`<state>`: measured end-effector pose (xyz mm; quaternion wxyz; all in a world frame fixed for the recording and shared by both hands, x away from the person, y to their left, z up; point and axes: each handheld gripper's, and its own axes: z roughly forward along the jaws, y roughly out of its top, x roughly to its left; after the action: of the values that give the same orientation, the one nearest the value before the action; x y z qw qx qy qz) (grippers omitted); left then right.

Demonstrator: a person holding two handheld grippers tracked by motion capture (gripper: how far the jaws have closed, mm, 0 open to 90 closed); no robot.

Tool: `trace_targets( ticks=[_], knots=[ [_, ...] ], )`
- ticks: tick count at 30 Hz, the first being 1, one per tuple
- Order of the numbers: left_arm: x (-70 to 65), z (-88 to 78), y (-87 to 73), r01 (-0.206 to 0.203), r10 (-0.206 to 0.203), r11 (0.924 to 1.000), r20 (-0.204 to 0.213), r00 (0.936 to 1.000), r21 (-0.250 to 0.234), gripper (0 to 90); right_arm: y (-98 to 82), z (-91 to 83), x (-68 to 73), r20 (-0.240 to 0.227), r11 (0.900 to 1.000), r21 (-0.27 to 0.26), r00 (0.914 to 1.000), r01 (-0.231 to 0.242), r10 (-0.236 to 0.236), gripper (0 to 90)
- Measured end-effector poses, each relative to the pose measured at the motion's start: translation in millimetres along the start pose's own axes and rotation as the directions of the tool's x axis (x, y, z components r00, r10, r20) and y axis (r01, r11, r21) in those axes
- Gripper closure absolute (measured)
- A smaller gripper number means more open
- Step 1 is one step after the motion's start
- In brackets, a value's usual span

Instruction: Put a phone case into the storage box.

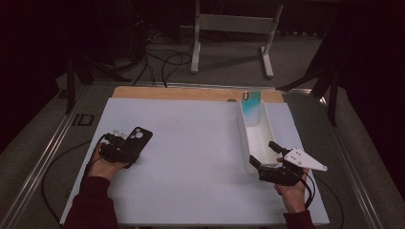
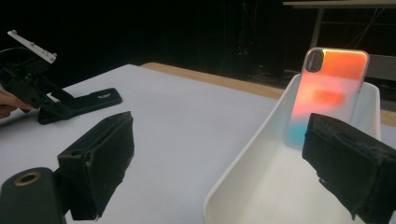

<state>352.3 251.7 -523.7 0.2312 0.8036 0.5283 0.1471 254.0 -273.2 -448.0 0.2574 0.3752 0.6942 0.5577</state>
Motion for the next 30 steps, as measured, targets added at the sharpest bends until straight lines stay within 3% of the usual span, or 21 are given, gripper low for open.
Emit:
trace_targets(
  ticks=[15,21,30],
  knots=[
    [-4.4,-15.5,1.8,0.001,-0.002,0.9951,-0.001,1.0000,-0.099,15.9,0.2,0.1,-0.9,0.001,1.000,0.002,1.0000,-0.005,0.005,8.6],
    [-10.8,-28.4,6.4,-0.023,0.021,0.9886,-0.019,0.9996,-0.149,15.7,1.0,1.4,-0.9,0.000,1.000,0.001,1.0000,-0.009,0.009,8.6],
    [-22.9,-43.6,16.2,-0.059,0.057,0.9748,-0.014,0.9983,-0.215,15.6,1.9,2.7,-2.0,-0.015,1.000,0.014,0.9997,-0.020,0.021,8.5]
  ],
)
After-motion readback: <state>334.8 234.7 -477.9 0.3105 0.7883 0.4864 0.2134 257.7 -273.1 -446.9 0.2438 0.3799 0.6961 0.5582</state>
